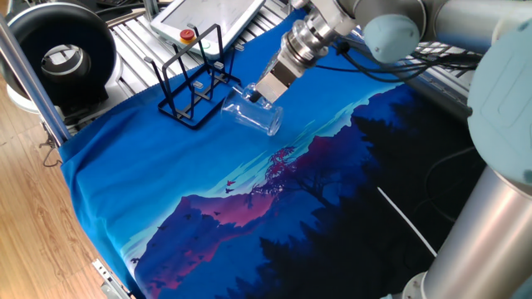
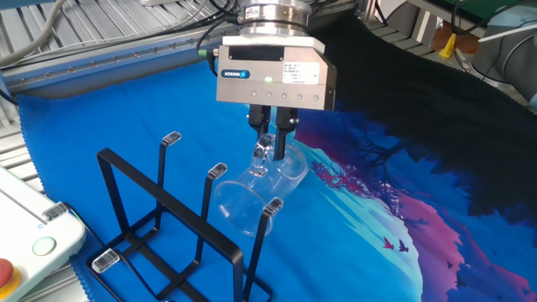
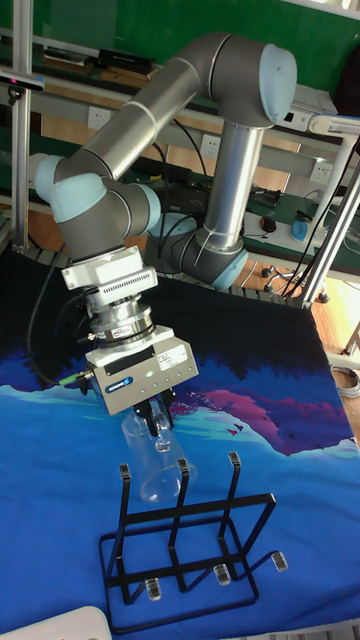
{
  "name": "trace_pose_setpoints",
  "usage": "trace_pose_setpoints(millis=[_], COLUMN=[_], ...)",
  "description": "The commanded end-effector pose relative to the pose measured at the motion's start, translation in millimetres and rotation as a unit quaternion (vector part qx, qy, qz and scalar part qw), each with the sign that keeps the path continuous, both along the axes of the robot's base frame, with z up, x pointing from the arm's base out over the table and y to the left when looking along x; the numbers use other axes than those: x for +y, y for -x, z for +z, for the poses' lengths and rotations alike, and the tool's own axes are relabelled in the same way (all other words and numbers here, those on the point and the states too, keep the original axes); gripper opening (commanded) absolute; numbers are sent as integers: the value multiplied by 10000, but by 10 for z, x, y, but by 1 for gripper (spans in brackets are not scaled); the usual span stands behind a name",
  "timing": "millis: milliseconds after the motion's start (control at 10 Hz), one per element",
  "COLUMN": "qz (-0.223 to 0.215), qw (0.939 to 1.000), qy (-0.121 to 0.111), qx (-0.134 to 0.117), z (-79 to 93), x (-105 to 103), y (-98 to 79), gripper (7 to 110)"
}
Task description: Put the cup on the cup rack
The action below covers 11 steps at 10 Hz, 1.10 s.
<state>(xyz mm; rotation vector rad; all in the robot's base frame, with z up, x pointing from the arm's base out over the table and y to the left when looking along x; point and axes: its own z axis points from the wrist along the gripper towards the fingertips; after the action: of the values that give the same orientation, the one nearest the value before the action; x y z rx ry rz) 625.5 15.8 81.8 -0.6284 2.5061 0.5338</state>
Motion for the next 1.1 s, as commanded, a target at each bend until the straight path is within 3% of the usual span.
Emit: trace_pose_setpoints(millis=[0, 500, 800, 1000], qz=[-111, -203, -230, -290], qw=[9998, 9992, 9967, 9961], qy=[50, 158, 475, 486], qx=[141, 320, 611, 673], z=[95, 115, 228, 308], x=[27, 23, -31, -16], y=[-7, 32, 124, 115], gripper=[7, 7, 7, 7])
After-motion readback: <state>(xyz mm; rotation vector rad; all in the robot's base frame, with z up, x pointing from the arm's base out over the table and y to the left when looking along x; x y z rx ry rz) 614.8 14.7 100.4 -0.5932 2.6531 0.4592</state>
